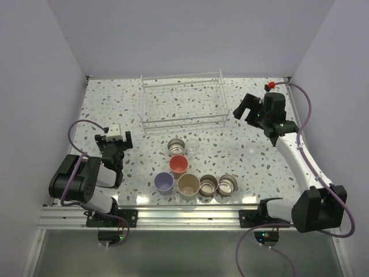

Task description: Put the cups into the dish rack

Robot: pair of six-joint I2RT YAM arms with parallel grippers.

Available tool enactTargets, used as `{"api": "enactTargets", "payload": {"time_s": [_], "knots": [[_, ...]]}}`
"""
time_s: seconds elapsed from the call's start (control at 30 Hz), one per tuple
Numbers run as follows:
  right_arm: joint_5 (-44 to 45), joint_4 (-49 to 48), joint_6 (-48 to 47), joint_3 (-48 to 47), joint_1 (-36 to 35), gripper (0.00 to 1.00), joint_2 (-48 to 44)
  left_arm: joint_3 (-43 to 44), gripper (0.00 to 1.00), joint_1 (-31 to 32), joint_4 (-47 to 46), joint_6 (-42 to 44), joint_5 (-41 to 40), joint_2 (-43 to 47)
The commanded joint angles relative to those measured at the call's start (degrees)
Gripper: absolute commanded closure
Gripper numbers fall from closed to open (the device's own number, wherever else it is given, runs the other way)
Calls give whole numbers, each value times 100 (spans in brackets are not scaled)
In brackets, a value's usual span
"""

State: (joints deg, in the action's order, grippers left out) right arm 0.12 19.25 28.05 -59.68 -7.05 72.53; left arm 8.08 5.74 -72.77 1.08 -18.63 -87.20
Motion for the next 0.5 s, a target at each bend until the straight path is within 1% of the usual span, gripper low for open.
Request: {"api": "enactTargets", "payload": {"time_s": [0.0, 0.07, 0.1, 0.17, 0.2, 0.3, 0.4, 0.47], "knots": [[-1179, 360, 403, -368, -103, 2, -511, 71, 0, -11, -686, -73, 0, 45], [-1426, 692, 368, -526, -235, 2, -617, 71, 0, -11, -694, -73, -9, 54], [-1427, 816, 315, -579, -462, 2, -644, 71, 0, -11, -694, -73, -9, 36], [-1288, 1176, 280, -729, -718, 2, -670, 71, 0, -11, -686, -73, -9, 54], [-1243, 1300, 245, -790, -980, 2, -653, 71, 0, -11, -703, -64, -9, 45], [-1164, 1494, 288, -843, -1394, 2, -539, 71, 0, -11, -694, -73, -9, 45], [-971, 1696, 254, -896, -1763, 4, -363, 71, 0, -11, -694, -64, -9, 54], [-926, 1828, 227, -966, -1896, 9, -135, 71, 0, -11, -703, -64, -9, 54]]}}
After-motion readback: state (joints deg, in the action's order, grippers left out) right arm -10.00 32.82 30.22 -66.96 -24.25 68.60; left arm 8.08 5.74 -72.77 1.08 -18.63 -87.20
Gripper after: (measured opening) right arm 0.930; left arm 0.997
